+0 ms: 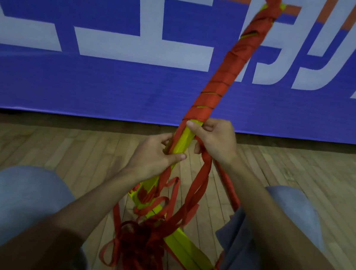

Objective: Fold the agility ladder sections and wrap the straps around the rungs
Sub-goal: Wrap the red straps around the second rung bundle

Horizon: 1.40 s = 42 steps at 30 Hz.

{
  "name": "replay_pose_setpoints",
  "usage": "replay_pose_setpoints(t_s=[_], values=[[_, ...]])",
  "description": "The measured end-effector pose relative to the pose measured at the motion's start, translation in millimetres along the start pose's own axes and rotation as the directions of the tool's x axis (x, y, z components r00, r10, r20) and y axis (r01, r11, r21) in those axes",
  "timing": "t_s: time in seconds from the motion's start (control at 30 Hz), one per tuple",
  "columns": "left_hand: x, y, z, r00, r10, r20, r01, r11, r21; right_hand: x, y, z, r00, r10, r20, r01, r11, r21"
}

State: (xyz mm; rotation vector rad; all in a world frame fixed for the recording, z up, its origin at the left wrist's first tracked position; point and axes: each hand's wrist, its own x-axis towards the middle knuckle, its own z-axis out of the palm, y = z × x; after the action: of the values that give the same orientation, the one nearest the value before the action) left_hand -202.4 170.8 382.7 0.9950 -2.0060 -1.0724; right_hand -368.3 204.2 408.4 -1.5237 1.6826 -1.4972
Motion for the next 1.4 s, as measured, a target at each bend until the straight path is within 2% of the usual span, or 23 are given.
replay_pose_setpoints(t_s=[0.07,0.13,0.2,0.27,0.33,0.47,0.57,0.63,0.73,0.8,0.93,1.0,1.07,1.27,1.33,1.4], values=[[0,4,-1,1.000,0.002,-0.004,-0.001,0.998,0.063,0,1,-2,1.000,0.010,-0.025,-0.010,1.000,0.006],[0,7,-3,0.999,0.036,0.031,-0.037,0.999,0.039,0,-1,-3,0.999,0.028,-0.034,-0.025,0.996,0.087],[-1,11,-5,0.993,0.043,0.113,-0.026,0.988,-0.151,0,-6,-6,0.999,0.037,-0.033,-0.029,0.979,0.204],[-3,16,-9,0.979,-0.002,0.203,0.081,0.921,-0.382,1,-8,-9,1.000,0.028,-0.010,-0.023,0.947,0.319],[-3,18,-16,0.957,-0.054,0.283,0.196,0.843,-0.502,2,-8,-15,0.999,-0.012,0.036,-0.004,0.912,0.411],[-6,19,-25,0.868,0.034,0.496,0.310,0.743,-0.593,1,-9,-24,0.984,-0.097,0.147,-0.001,0.834,0.552],[-5,16,-27,0.804,0.120,0.583,0.366,0.673,-0.642,-2,-10,-28,0.966,-0.148,0.213,-0.015,0.789,0.614],[-1,13,-32,0.793,0.120,0.597,0.354,0.707,-0.612,-4,-9,-30,0.947,-0.187,0.260,-0.016,0.782,0.623],[1,9,-35,0.820,0.110,0.562,0.268,0.793,-0.547,-4,-7,-30,0.926,-0.226,0.302,0.001,0.801,0.598],[0,8,-35,0.859,0.092,0.503,0.210,0.833,-0.511,-3,-7,-28,0.937,-0.195,0.288,0.005,0.835,0.550],[0,5,-30,0.918,0.023,0.397,0.193,0.848,-0.494,-1,-9,-24,0.980,-0.087,0.179,0.027,0.950,0.312],[0,5,-23,0.955,-0.018,0.296,0.174,0.843,-0.510,-1,-10,-21,0.993,-0.029,0.115,0.005,0.980,0.201],[1,7,-17,0.985,-0.059,0.160,0.132,0.857,-0.497,0,-11,-18,0.996,0.003,0.086,-0.017,0.987,0.160],[4,7,-7,0.996,-0.083,0.040,0.092,0.905,-0.415,0,-13,-13,0.990,0.079,0.120,-0.091,0.991,0.097],[6,3,-6,0.998,-0.056,-0.040,0.042,0.956,-0.292,-2,-11,-11,0.983,0.090,0.161,-0.108,0.988,0.106],[8,-1,-10,0.997,-0.003,-0.083,-0.004,0.997,-0.081,-5,-11,-9,0.979,0.089,0.184,-0.109,0.989,0.104]])
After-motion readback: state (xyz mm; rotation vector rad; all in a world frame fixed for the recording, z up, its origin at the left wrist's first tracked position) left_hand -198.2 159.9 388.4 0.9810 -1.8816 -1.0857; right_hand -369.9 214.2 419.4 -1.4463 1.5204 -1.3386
